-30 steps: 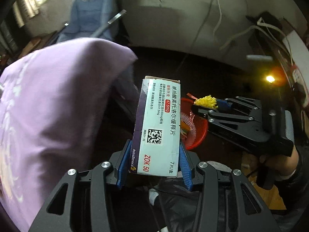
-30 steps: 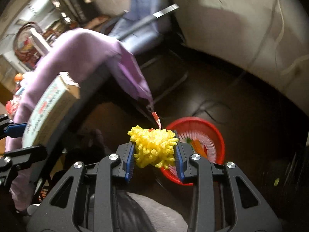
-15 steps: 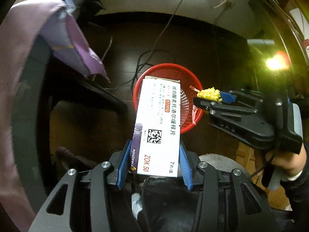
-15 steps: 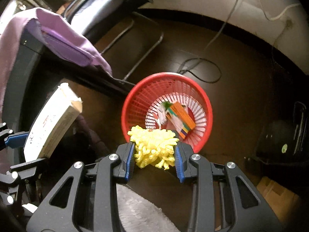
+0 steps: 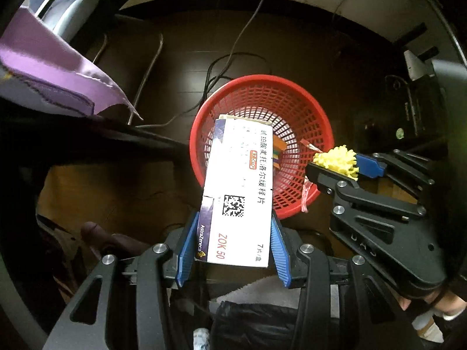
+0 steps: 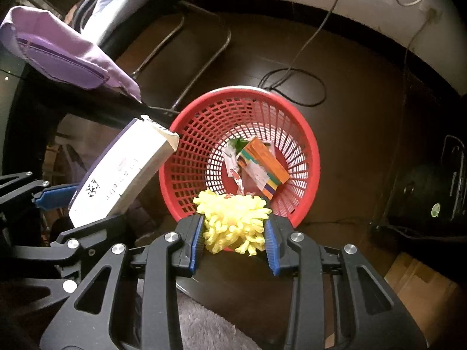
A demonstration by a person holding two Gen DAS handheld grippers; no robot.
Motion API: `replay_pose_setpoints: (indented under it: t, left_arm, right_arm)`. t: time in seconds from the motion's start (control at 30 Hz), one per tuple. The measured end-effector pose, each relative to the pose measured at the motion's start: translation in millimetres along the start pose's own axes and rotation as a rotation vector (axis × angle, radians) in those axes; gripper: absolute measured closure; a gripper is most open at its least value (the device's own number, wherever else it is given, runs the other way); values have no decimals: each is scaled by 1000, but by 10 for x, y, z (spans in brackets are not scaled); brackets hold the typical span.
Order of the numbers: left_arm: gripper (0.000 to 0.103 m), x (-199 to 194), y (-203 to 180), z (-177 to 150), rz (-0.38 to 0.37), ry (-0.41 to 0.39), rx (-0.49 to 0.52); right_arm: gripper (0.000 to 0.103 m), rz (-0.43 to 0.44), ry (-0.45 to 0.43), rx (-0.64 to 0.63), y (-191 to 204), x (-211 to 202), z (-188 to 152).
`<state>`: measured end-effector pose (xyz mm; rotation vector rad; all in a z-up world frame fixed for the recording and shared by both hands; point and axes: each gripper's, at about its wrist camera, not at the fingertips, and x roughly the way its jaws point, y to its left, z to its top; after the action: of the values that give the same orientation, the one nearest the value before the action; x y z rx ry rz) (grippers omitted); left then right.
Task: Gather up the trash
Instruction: 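Open both grippers to drop the pom-pom and box into the basket, then raise both tools back over the table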
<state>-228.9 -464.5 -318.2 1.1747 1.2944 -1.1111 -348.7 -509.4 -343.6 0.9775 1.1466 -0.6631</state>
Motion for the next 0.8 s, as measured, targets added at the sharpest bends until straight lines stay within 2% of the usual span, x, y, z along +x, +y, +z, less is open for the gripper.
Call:
replay_pose_setpoints:
  t: [0.2, 0.27, 0.33, 0.37, 0.4, 0.5, 0.57, 0.8]
  left_arm:
    - [57, 89, -26, 19, -11, 11, 19]
    - [56, 46, -12, -16, -17, 10, 17]
    - [45, 79, -5, -7, -25, 19, 4]
    - [18, 82, 0, -14, -25, 33, 0]
    - [13, 73, 16, -29, -28, 32, 2]
    - [13, -61, 39, -84, -2, -30, 1]
    - [13, -114, 53, -104, -23, -30, -9]
    - [10, -351, 6, -182, -26, -53, -13]
  right_arm:
    - [65, -6, 41, 20, -10, 81, 41]
    - [62, -15, 43, 17, -20, 59, 65]
    - [55, -13, 65, 21, -26, 78, 80]
    - [50, -15, 72, 31, -45, 74, 83]
    - [48, -11, 72, 40, -56, 62, 89]
    - [45, -21, 60, 50, -87, -10, 67]
    - [45, -33, 53, 58, -110, -52, 54]
    - [43, -48, 22, 60, -89, -299, 105]
